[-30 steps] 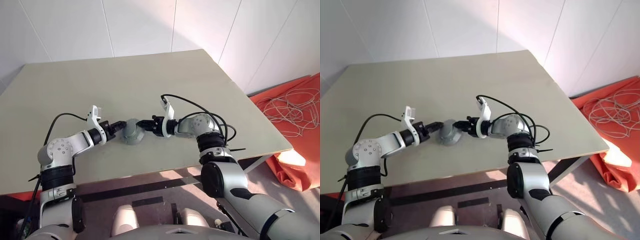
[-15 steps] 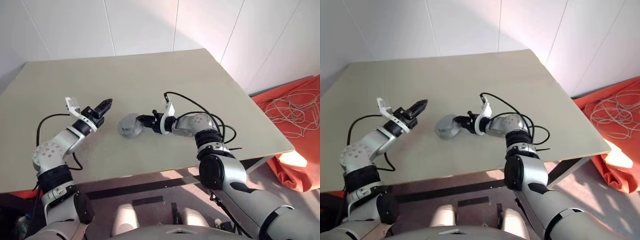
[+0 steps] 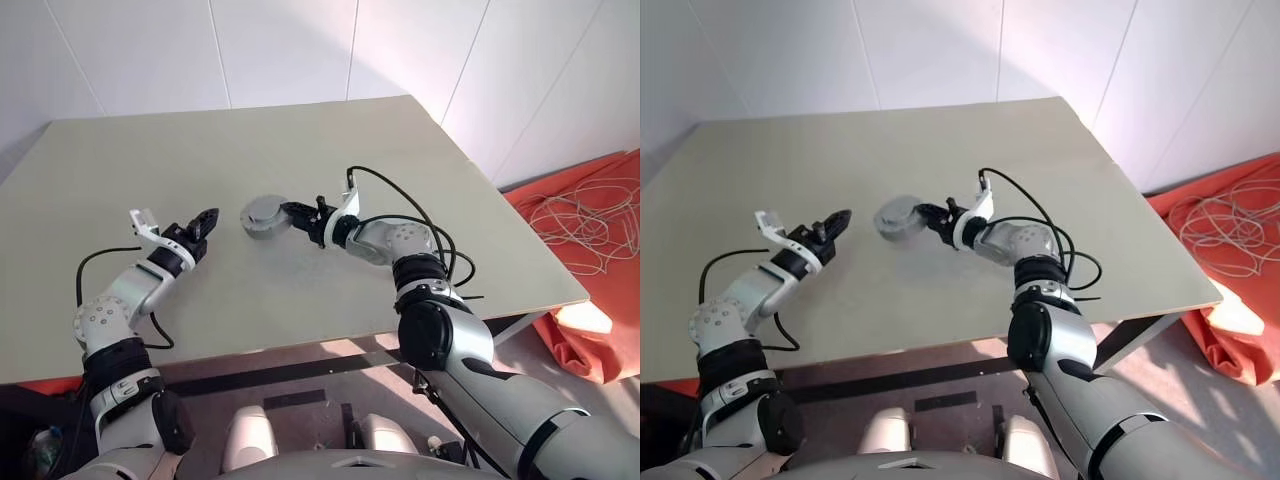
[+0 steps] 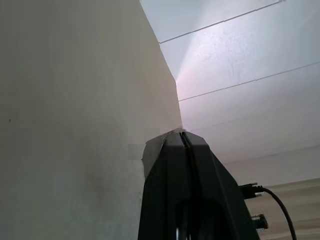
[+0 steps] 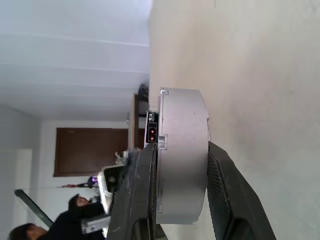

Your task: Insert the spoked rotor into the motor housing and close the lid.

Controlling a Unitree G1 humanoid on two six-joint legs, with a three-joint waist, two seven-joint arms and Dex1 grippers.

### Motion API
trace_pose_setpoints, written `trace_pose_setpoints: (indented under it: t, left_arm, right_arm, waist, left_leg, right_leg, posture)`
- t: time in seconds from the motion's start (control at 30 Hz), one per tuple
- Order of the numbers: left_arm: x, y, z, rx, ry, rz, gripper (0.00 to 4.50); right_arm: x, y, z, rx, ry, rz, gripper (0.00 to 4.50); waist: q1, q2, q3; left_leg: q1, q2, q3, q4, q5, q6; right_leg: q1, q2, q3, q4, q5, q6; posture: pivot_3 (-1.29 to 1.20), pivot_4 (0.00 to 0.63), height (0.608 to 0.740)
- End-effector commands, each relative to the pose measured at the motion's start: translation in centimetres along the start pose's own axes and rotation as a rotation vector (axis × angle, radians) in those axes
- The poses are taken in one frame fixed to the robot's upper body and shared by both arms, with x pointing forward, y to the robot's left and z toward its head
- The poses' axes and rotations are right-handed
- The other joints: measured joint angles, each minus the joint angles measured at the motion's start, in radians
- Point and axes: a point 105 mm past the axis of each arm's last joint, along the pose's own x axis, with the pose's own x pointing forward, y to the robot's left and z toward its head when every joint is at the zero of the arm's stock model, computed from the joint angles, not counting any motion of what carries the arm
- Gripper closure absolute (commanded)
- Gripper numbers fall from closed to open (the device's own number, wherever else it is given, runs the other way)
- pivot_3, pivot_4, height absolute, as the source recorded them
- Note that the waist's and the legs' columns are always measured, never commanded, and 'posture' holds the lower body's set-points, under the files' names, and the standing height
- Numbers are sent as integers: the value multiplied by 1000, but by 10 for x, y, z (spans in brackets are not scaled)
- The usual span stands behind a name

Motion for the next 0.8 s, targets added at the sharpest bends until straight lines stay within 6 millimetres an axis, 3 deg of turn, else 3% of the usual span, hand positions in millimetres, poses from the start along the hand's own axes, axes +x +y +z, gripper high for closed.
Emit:
trace_pose_setpoints:
  t: [0.03, 0.17, 0.4, 0.8]
  left_arm:
    - [2, -10, -1, -3, 1, -33, 4500]
    - [3, -11, -4, -13, 13, -34, 4500]
    - [5, -24, -15, -85, 49, -106, 4500]
    - [-5, -16, -19, -89, 88, -89, 4500]
  right_arm:
    - [0, 61, 13, -38, -27, 241, 3343]
    - [-4, 74, 11, -48, -14, 308, 3343]
    - [-4, 70, 7, -66, -9, 289, 3343]
    - [-2, 62, 9, -68, -25, 249, 3343]
  waist:
    - [0, -1, 1]
    - [1, -1, 1]
    - [1, -1, 1]
    - [0, -1, 1]
  left_leg:
    - [0, 0, 0, 0, 0, 0]
    - [0, 0, 0, 1, 0, 0]
    - [0, 0, 0, 2, 0, 0]
    - [0, 0, 0, 2, 0, 0]
  right_leg:
    - [0, 0, 0, 1, 0, 0]
    - [0, 0, 0, 1, 0, 0]
    - [0, 0, 0, 2, 0, 0]
    - [0, 0, 0, 2, 0, 0]
  posture:
    - [0, 0, 740]
    - [0, 0, 740]
    - [0, 0, 740]
    - [0, 0, 740]
